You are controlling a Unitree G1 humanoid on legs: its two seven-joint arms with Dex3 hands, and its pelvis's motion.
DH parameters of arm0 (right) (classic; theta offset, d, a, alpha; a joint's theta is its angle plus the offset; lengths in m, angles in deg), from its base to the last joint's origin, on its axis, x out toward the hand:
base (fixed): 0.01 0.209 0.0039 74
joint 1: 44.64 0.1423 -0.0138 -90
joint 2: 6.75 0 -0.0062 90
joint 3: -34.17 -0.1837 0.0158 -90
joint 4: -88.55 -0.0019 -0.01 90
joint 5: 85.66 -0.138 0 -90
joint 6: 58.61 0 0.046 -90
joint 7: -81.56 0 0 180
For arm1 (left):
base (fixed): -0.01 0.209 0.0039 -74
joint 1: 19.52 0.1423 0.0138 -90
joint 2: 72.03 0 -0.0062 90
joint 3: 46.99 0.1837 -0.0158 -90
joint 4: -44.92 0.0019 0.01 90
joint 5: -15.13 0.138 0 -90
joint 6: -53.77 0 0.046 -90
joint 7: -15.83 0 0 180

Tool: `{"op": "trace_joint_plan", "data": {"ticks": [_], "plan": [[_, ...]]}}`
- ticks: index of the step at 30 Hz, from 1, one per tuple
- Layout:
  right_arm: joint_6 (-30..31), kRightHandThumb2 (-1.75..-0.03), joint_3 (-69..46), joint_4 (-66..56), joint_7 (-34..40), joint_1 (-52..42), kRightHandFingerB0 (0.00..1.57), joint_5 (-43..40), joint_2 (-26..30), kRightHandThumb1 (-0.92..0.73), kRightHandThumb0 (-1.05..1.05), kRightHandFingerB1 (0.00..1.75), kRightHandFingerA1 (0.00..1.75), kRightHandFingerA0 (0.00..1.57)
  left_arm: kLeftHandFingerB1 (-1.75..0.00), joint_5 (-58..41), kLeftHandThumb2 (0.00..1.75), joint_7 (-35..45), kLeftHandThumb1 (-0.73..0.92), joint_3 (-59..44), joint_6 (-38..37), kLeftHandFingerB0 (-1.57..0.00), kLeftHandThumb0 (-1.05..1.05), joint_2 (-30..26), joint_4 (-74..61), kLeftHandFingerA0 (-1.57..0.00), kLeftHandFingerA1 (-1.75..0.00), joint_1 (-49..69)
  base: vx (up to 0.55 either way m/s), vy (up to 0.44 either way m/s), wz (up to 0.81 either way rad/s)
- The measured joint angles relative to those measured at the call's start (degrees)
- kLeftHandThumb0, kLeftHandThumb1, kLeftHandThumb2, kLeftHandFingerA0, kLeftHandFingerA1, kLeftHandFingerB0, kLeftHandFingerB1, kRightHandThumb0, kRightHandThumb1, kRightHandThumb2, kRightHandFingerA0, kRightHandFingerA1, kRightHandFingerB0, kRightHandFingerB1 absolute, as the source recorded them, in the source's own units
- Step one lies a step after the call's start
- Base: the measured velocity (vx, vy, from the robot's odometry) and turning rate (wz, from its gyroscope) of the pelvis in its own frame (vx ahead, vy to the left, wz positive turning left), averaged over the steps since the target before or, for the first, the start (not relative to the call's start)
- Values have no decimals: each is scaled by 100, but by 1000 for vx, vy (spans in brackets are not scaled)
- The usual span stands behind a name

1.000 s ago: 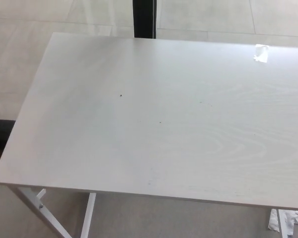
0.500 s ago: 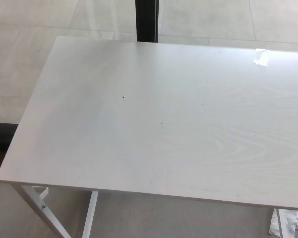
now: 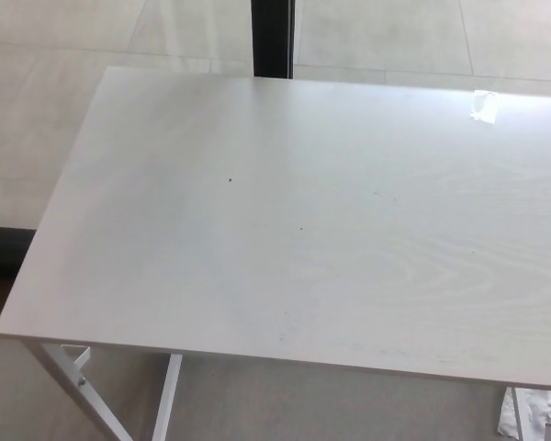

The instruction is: The robot uses both its hands to grab the left and right ends of a football kept in the middle of the desk infront of it, lifts it up and places it in the palm of a person

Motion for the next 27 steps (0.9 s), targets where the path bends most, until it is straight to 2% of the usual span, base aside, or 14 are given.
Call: {"op": "trace_joint_plan", "data": {"ticks": [4, 5, 8, 9, 12, 13, 14, 16, 18, 19, 20, 23, 25, 27], "plan": [[-65, -62, 594, 604, -348, -350, 12, 150, 39, -74, -59, 31, 82, 43, -56, -96, 91, 173, 59, 43, -54, -13, -76, -98, 744, -36, -73, -114, 0, 0, 0], [-89, -63, 694, 688, -411, -410, 10, 180, 57, -76, -68, 27, 42, 19, -55, -130, 93, 201, 59, 24, -60, -17, -76, -107, 867, -46, -73, -144, 0, 0, 0], [-215, -94, 1193, 1016, -668, -657, 7, 351, 213, -58, -79, 41, 46, 15, -51, -233, 62, 249, 74, -55, -113, -32, -72, -150, 1319, -62, -72, -314, 0, 0, 0], [-256, -62, 1336, 1099, -736, -708, 19, 397, 269, -71, -81, 29, 40, 33, -54, -245, 60, 251, 68, -56, -132, -46, -68, -160, 1402, -70, -70, -357, 0, 0, 0], [-427, -62, 1837, 1300, -981, -898, 20, 572, 441, -70, -80, 29, 40, 28, -54, -254, 61, 250, 69, 16, -241, -51, -68, -165, 1487, -71, -72, -435, 0, 0, 0], [-486, -92, 1973, 1330, -1057, -950, 13, 619, 483, -55, -79, 42, 49, 20, -54, -252, 61, 251, 64, 57, -288, -49, -67, -166, 1487, -70, -74, -442, 0, 0, 0], [-562, -61, 2133, 1366, -1146, -1015, 20, 677, 529, -71, -75, 29, 38, 27, -55, -248, 61, 251, 66, 105, -343, -43, -68, -166, 1489, -69, -74, -450, 0, 0, 0], [-679, -62, 2359, 1446, -1275, -1097, 19, 764, 607, -71, -74, 29, 39, 26, -53, -247, 60, 251, 68, 165, -409, -40, -71, -175, 1516, -67, -72, -479, 0, 0, 0], [-844, -92, 2631, 1565, -1426, -1144, 10, 875, 712, -56, -75, 42, 50, 18, -53, -254, 61, 253, 69, 226, -488, -38, -69, -184, 1593, -64, -73, -529, 0, 0, 0], [-915, -62, 2736, 1600, -1485, -1162, 19, 921, 747, -72, -72, 30, 39, 25, -50, -261, 61, 255, 71, 240, -515, -35, -72, -185, 1623, -53, -74, -541, 0, 0, 0], [-992, -93, 2833, 1633, -1545, -1177, 11, 969, 777, -57, -75, 42, 51, 21, -50, -274, 62, 257, 72, 250, -538, -34, -72, -190, 1657, -45, -75, -552, 0, 0, 0], [-1215, -62, 3057, 1783, -1688, -1209, 19, 1076, 864, -69, -72, 28, 39, 25, -52, -327, 61, 304, 72, 272, -571, -19, -72, -234, 1730, -24, -77, -567, 0, 0, 0], [-1351, -62, 3169, 1881, -1779, -1222, 19, 1135, 916, -71, -79, 30, 41, 26, -53, -384, 103, 385, 44, 272, -573, 0, -41, -282, 1775, -10, -60, -584, 0, 0, 0], [-1490, -97, 3268, 1974, -1874, -1237, 9, 1197, 956, -58, -83, 42, 51, 20, -45, -441, 91, 498, 54, 281, -573, -4, -81, -346, 1840, -5, -64, -602, 0, 0, 0]]}}
